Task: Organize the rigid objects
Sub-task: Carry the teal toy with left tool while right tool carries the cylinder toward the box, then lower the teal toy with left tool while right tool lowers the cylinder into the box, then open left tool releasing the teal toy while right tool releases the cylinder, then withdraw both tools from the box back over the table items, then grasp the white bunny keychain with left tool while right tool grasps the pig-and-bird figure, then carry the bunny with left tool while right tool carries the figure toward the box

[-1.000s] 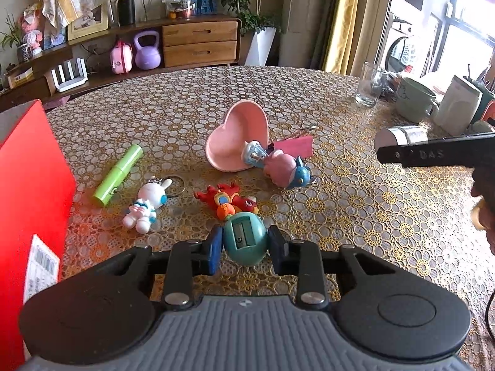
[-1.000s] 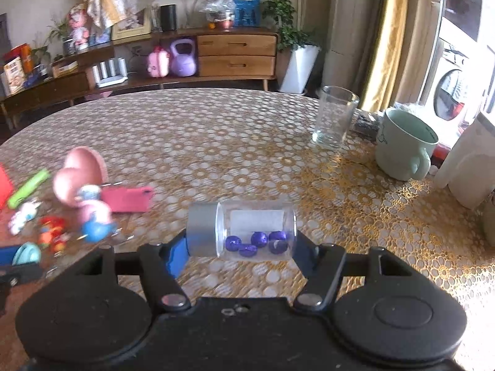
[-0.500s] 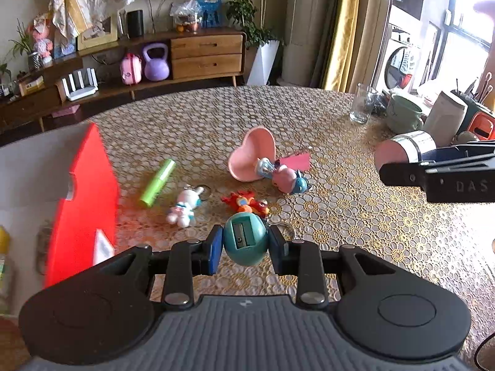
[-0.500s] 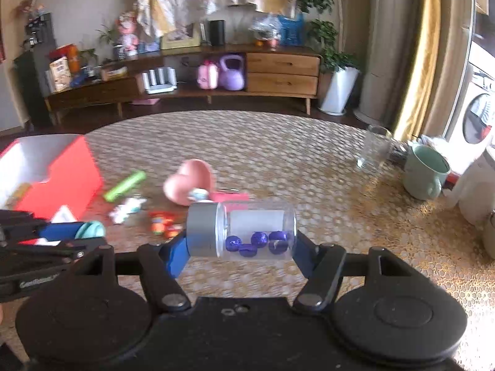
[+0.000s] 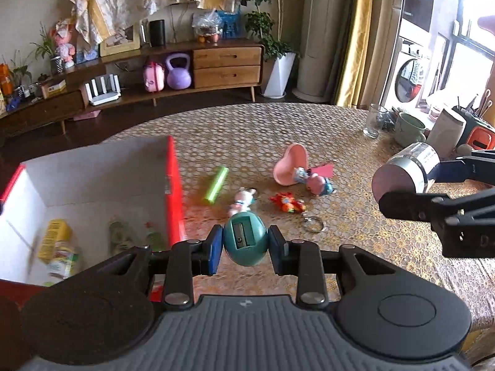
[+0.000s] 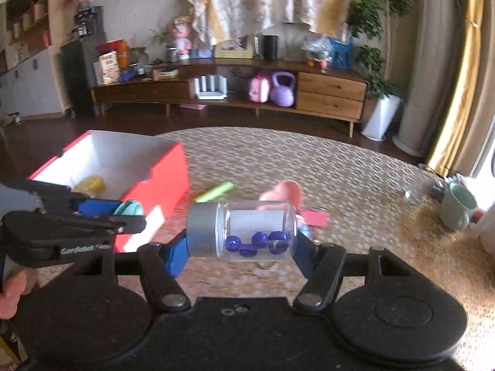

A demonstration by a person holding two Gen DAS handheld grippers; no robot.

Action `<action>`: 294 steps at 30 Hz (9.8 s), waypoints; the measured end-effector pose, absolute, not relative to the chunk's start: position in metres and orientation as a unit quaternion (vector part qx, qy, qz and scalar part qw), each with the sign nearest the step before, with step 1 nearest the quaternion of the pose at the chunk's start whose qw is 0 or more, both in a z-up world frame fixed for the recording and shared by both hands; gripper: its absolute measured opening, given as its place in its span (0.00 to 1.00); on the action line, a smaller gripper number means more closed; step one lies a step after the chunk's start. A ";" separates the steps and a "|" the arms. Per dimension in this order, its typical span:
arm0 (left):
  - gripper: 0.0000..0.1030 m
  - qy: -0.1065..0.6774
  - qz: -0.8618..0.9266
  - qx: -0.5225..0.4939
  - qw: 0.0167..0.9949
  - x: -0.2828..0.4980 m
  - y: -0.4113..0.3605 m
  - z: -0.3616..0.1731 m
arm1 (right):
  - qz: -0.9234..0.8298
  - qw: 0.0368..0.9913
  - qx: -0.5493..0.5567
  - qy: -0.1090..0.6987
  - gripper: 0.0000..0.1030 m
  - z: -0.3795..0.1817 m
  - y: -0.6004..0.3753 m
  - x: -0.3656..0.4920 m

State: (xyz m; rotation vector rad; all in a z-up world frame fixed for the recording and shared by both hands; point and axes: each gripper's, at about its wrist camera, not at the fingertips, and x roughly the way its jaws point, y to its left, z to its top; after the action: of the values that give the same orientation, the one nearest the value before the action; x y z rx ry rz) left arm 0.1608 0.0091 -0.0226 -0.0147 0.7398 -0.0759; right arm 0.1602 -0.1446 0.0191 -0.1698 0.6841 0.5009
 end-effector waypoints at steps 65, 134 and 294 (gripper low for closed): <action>0.30 0.558 0.026 0.012 0.829 0.326 0.201 -0.103 | 0.358 0.774 -0.236 0.467 0.64 -0.076 0.140 0.234; 0.30 0.392 0.006 -0.016 0.920 0.148 0.090 0.010 | 0.358 0.866 -0.085 0.339 0.83 0.038 -0.060 0.134; 0.25 0.330 0.066 -0.030 0.941 0.149 0.159 0.015 | 0.328 0.882 -0.080 0.328 0.38 0.034 -0.010 0.160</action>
State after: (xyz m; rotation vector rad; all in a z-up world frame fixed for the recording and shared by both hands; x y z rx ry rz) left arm 0.1490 0.1593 0.0149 -0.0618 0.6727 0.1350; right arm 0.1602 -0.0097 0.0336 -0.1666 0.6837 0.6822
